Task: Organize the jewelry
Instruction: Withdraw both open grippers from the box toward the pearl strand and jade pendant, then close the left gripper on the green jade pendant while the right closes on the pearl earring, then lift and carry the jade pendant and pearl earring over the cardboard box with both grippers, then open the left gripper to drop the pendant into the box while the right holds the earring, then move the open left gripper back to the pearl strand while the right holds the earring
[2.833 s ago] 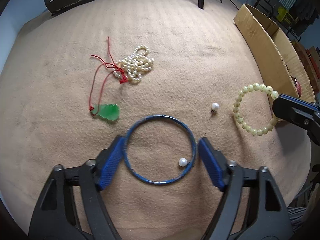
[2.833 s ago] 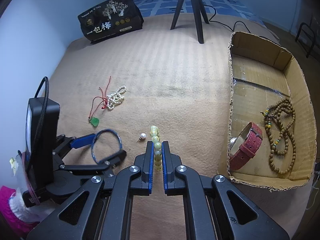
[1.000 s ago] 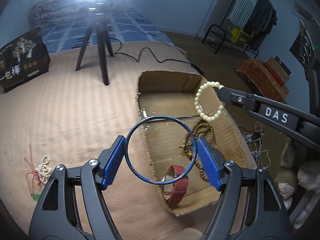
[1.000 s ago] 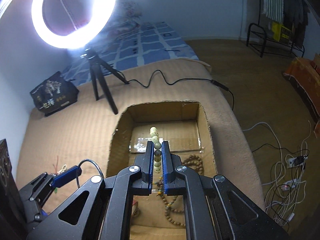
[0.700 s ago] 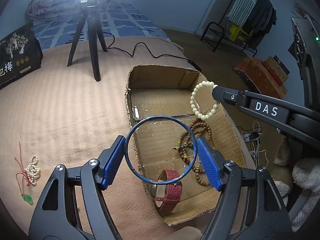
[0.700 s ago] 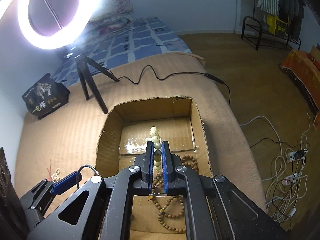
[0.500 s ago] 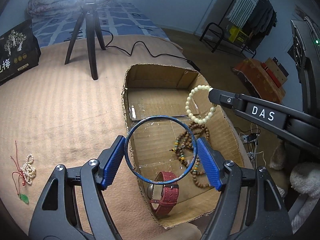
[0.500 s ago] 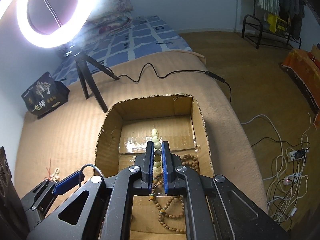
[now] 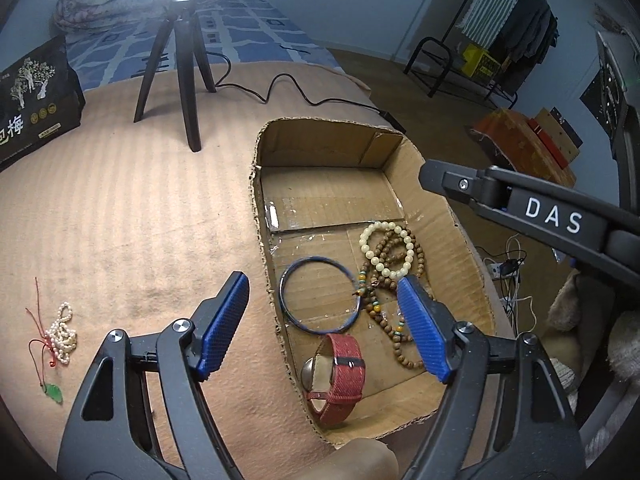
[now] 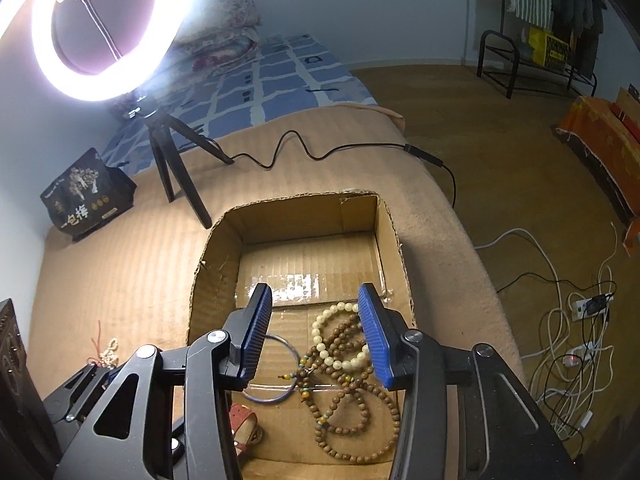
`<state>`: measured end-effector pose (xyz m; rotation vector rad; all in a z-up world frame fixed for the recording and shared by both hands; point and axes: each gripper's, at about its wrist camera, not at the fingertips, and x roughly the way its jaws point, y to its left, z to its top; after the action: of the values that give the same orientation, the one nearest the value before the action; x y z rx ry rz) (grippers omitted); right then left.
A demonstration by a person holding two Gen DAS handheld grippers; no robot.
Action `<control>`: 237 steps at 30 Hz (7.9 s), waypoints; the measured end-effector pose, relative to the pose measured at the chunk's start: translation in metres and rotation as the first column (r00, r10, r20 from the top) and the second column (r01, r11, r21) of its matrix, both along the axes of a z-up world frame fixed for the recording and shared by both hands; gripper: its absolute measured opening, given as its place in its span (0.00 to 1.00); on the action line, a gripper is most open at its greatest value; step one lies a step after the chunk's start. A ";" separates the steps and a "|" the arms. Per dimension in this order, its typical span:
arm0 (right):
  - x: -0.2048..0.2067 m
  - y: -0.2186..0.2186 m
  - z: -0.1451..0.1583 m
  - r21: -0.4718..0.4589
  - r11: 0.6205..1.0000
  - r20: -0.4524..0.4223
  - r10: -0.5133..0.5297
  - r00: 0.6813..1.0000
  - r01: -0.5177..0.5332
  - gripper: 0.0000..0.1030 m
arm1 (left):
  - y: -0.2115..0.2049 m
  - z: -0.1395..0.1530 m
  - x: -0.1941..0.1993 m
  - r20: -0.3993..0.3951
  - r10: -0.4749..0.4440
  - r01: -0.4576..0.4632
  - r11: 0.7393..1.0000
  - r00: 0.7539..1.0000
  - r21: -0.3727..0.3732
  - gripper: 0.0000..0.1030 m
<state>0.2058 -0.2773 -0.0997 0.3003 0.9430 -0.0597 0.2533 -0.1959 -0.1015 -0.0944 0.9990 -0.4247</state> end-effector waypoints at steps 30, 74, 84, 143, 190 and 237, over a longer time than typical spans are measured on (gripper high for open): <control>-0.034 0.091 0.044 0.042 0.989 0.170 0.130 0.977 -0.139 0.70 | 0.168 0.024 -0.037 0.108 0.184 -0.196 0.973 0.977 0.119 0.77; -0.020 0.219 -0.069 0.183 0.898 -0.235 0.435 0.869 -0.400 0.40 | 0.235 -0.075 -0.033 -0.162 0.153 -0.117 0.970 0.975 0.212 0.62; -0.017 0.224 -0.082 0.192 0.897 -0.260 0.438 0.861 -0.399 0.35 | 0.234 -0.076 -0.030 -0.165 0.147 -0.109 0.970 0.975 0.218 0.55; -0.031 0.169 -0.014 0.140 0.934 -0.081 0.342 0.936 -0.329 0.08 | 0.212 0.029 -0.041 0.015 0.125 -0.124 0.992 0.992 -0.013 0.32; -0.048 0.000 -0.028 0.106 0.992 -0.125 0.084 0.989 -0.071 0.08 | 0.018 0.027 -0.024 0.050 -0.117 0.121 0.989 0.992 -0.079 0.32; -0.050 0.017 -0.026 0.105 0.993 -0.137 0.073 0.988 -0.059 0.37 | 0.068 0.024 -0.023 0.041 -0.021 0.021 1.000 0.999 0.002 0.50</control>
<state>0.1561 -0.2603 -0.1260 0.3618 1.0972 0.0282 0.2307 -0.1278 -0.0771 -0.0740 0.9607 -0.4435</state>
